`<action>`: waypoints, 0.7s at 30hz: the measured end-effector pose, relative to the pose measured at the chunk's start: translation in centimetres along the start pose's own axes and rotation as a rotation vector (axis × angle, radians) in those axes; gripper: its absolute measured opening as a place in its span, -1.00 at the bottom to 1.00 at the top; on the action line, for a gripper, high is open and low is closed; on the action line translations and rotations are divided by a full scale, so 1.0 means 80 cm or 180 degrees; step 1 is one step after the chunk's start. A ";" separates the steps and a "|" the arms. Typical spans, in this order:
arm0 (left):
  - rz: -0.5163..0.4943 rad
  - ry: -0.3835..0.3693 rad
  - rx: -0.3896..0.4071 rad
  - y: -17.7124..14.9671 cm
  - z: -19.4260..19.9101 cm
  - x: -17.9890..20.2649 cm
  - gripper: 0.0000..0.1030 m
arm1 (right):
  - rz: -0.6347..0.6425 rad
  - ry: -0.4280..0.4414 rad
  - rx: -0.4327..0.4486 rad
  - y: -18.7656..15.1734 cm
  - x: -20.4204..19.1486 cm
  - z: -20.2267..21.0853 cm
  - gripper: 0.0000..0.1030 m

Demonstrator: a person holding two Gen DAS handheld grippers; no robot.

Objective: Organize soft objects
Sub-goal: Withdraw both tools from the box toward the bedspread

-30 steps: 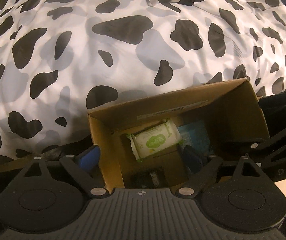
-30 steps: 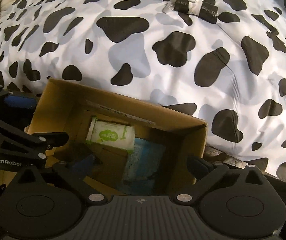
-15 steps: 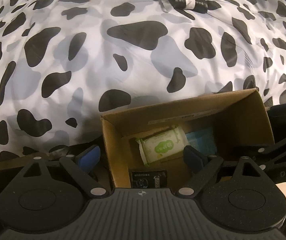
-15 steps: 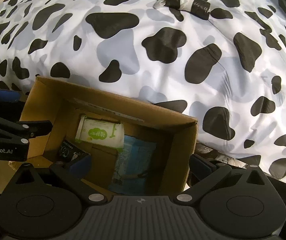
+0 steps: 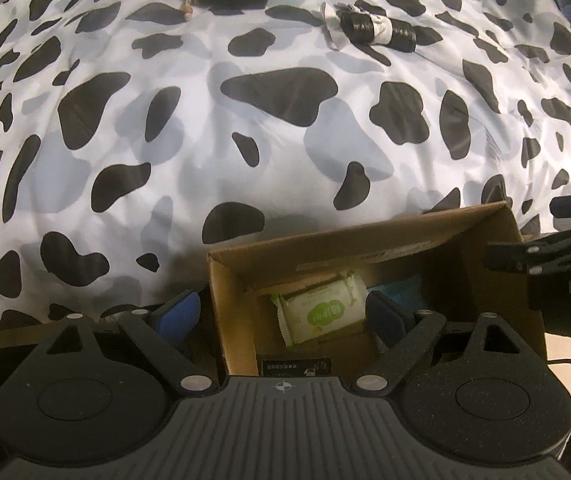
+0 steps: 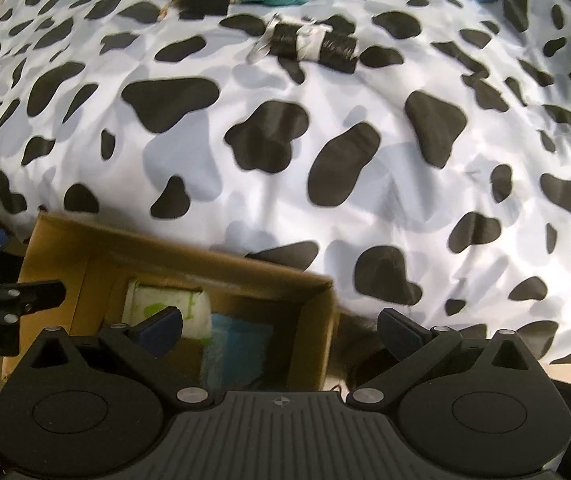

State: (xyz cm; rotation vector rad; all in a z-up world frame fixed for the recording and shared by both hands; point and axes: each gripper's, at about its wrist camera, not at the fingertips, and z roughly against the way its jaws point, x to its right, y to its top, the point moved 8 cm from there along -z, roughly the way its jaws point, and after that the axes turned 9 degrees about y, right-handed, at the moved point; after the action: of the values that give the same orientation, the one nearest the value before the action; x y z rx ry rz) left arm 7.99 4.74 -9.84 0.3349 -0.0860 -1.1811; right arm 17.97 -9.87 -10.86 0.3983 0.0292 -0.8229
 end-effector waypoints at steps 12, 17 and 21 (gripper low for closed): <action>0.0010 -0.0073 0.0241 0.013 0.016 0.004 0.76 | -0.0057 -0.0182 0.0595 0.028 0.011 0.027 1.00; 0.0036 -0.0115 0.0291 0.017 0.019 0.004 0.76 | -0.0088 -0.0226 0.0763 0.037 0.018 0.034 1.00; -0.0002 -0.0060 0.0382 0.020 0.023 0.003 0.76 | -0.0025 -0.0311 0.0856 0.047 0.021 0.040 1.00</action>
State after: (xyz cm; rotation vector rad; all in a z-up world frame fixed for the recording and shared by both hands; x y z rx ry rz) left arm 9.09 4.69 -7.62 0.4295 -0.1737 -1.1823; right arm 21.38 -9.89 -6.99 0.6107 -0.1724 -0.8559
